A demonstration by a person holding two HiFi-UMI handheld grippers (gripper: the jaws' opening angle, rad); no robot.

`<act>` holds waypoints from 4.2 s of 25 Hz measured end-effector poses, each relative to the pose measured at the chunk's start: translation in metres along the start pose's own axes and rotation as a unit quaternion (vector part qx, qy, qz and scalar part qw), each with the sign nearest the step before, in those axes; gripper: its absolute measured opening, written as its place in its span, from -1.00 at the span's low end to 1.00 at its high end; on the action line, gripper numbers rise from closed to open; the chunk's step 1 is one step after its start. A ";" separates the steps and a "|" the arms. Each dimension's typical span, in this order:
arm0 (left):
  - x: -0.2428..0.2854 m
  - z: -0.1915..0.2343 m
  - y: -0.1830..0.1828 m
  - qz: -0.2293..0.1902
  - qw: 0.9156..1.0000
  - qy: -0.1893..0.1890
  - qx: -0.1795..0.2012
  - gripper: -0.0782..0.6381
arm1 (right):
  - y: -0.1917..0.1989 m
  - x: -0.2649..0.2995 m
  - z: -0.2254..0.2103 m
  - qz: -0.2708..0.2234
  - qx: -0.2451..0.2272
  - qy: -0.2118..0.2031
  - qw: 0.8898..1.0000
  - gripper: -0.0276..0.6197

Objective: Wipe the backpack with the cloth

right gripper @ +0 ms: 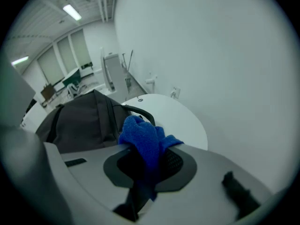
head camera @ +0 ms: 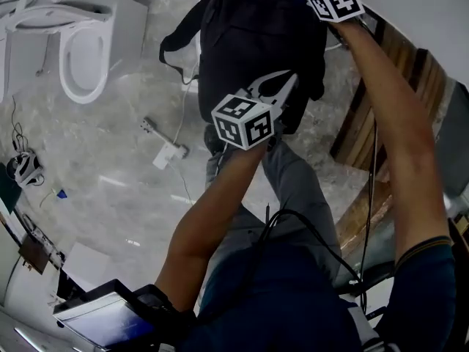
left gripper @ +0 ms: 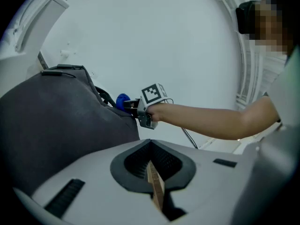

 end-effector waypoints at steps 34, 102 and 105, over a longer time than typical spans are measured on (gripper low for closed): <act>-0.267 0.172 0.021 -0.207 0.958 -0.180 -0.080 -0.77 | -0.052 0.065 0.364 0.341 -0.667 -0.177 0.638 -0.75; -0.242 0.085 0.018 0.027 0.932 -0.250 0.262 -0.77 | 0.018 -0.083 0.374 -0.156 -0.276 0.032 0.948 -0.74; -0.236 0.087 -0.008 0.018 0.921 -0.260 0.289 -0.77 | -0.007 -0.071 0.354 -0.141 -0.293 0.025 0.945 -0.74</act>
Point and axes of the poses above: the fingertips, and each gripper's own axes: x forward along the fingers, z to its left, y out of its underside, the point moved 3 cm from there along -x, backward along the fingers, and after that the axes turned 4 degrees about y, right-handed, at the moved point
